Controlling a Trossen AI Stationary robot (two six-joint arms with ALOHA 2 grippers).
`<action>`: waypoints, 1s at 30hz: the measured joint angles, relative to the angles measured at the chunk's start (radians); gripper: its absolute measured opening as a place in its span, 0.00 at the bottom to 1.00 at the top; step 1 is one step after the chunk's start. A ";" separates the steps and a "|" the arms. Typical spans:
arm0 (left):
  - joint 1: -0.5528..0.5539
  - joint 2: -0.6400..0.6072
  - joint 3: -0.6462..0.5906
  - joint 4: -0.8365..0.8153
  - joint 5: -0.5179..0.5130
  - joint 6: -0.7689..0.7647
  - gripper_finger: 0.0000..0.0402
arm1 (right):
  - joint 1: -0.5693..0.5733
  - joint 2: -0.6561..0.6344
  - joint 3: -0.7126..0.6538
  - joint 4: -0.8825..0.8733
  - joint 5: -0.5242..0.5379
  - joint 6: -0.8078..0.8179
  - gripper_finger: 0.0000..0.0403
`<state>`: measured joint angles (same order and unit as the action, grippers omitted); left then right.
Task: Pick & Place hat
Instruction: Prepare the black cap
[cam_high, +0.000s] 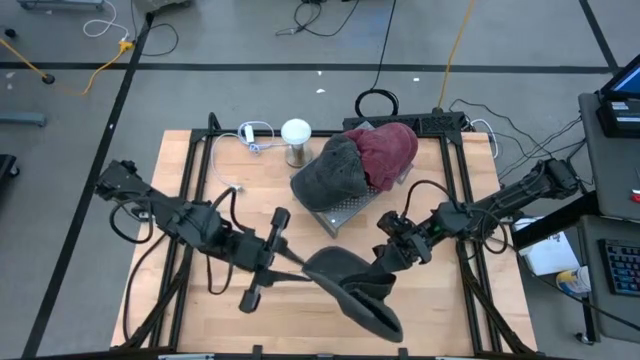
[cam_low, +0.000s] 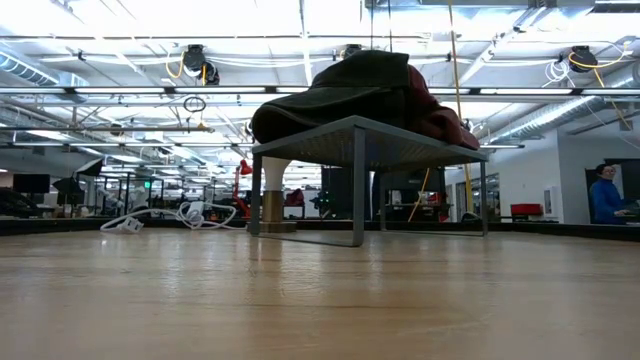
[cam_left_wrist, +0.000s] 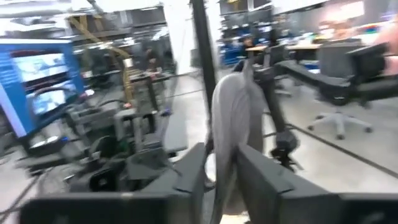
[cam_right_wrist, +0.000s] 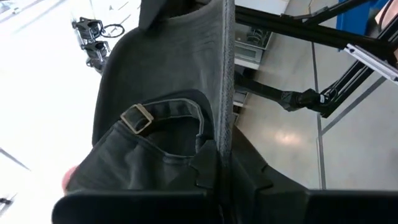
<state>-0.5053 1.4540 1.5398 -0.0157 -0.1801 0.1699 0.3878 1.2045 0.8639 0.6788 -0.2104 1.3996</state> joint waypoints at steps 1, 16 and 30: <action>0.000 0.000 0.000 0.000 0.022 0.000 0.18 | 0.000 0.000 0.000 0.000 -0.002 -0.001 0.03; 0.070 -0.026 0.000 0.016 0.195 -0.403 0.03 | -0.006 -0.030 0.000 0.013 -0.297 -0.057 0.26; 0.136 -0.052 0.000 0.005 0.234 -1.098 0.02 | -0.006 -0.282 0.000 -0.350 -0.389 -0.191 0.24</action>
<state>-0.3692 1.4025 1.5398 -0.0105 0.0537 -0.9279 0.3817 0.9223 0.8642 0.3292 -0.5991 1.2082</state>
